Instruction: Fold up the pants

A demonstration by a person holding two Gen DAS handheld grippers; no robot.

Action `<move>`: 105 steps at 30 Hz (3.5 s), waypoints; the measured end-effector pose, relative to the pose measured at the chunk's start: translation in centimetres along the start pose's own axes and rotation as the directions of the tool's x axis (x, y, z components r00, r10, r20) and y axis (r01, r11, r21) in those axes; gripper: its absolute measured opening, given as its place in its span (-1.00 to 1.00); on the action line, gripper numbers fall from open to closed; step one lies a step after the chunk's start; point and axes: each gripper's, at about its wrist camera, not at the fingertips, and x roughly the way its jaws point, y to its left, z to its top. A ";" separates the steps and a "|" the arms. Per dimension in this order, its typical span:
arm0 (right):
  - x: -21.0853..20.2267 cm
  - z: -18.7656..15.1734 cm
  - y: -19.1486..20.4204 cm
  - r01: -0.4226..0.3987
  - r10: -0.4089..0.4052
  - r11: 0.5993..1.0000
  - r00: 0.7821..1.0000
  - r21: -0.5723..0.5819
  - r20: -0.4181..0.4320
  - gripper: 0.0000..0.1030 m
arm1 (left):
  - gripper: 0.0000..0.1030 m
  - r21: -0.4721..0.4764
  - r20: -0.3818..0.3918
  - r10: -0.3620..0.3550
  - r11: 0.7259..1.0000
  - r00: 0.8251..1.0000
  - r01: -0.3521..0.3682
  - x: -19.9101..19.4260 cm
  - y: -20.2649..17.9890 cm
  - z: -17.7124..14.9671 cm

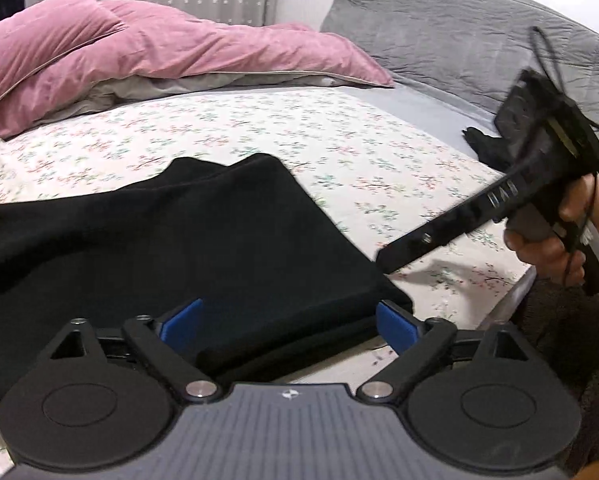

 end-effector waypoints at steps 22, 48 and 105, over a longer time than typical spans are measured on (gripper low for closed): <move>0.5 1.3 -0.1 -0.135 0.154 0.969 0.985 0.205 -0.082 -0.49 | 0.98 0.170 -0.038 -0.050 0.984 0.998 0.056 3.3 -4.7 0.6; 6.8 9.2 -3.3 0.080 -0.086 0.993 0.995 0.091 0.057 -0.04 | -0.37 -0.007 -0.019 0.276 0.961 0.961 -0.276 2.0 -6.8 0.8; 13.6 18.4 10.1 0.146 -0.149 0.989 0.981 0.035 0.127 0.03 | 0.19 -0.611 0.103 0.116 0.791 0.988 -0.029 -8.5 5.9 -2.1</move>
